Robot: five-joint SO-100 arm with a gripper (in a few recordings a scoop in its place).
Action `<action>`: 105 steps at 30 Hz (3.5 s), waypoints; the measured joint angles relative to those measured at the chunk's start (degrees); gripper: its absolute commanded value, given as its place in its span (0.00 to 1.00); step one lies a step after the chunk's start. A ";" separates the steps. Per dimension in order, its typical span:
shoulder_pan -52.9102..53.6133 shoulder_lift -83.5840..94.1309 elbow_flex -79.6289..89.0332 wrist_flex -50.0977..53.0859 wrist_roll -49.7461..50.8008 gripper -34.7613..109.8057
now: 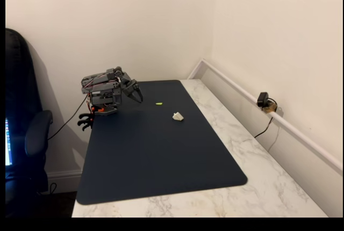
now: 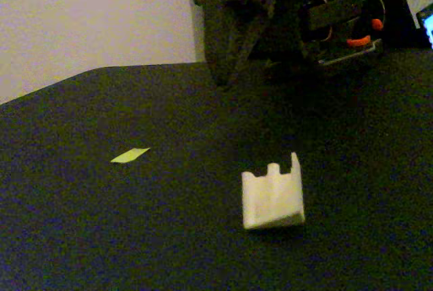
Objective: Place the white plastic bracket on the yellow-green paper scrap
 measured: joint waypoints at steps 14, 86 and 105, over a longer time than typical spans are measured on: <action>0.00 0.00 0.00 0.00 0.00 0.24; -20.04 -106.17 -116.46 31.55 24.26 0.27; -27.77 -134.74 -135.18 29.18 36.83 0.44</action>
